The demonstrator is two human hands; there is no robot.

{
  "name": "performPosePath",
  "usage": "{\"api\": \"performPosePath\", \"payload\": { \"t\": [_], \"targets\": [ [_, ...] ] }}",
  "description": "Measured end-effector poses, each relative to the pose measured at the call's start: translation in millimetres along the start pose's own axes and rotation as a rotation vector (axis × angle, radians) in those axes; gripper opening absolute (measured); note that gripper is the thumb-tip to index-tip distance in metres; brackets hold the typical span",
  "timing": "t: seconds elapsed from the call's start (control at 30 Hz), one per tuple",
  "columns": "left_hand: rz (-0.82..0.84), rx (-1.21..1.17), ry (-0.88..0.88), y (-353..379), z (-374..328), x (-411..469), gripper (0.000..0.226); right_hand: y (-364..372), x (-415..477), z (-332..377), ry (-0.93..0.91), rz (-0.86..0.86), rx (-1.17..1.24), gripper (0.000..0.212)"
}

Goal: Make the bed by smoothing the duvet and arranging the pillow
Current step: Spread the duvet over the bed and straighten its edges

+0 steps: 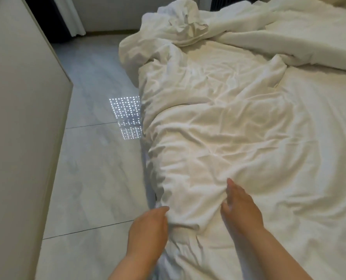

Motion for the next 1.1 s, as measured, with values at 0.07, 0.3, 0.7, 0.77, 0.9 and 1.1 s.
{"api": "performPosePath", "payload": {
  "t": [0.07, 0.3, 0.7, 0.77, 0.9, 1.1],
  "targets": [
    [-0.039, -0.044, -0.022, -32, 28, 21, 0.036, 21, 12, 37, 0.006, 0.019, -0.032, 0.056],
    [-0.049, -0.133, -0.017, -140, 112, 134, 0.03, 3, 109, 154, 0.102, 0.007, 0.007, 0.032],
    [0.015, -0.007, 0.12, -266, 147, 396, 0.038, -100, 324, 316, 0.083, -0.043, 0.052, 0.071],
    [0.033, 0.036, 0.16, -276, 158, 452, 0.041, -101, 378, 331, 0.144, -0.029, 0.041, 0.076],
    [0.026, 0.114, 0.301, -296, 166, 569, 0.047, -87, 474, 346, 0.348, 0.022, 0.179, 0.076],
    [0.046, 0.233, 0.375, -302, 107, 712, 0.075, -48, 515, 330, 0.496, 0.139, 0.197, 0.077]
  ]
}}
Point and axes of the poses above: each hand's wrist, its own x-axis towards the middle knuckle, its own y-axis out of the palm, z = x × y, the point moved 1 cm from there along x, towards the middle knuckle, and after that the axes turned 3 degrees about -z, right-handed, at the moved point
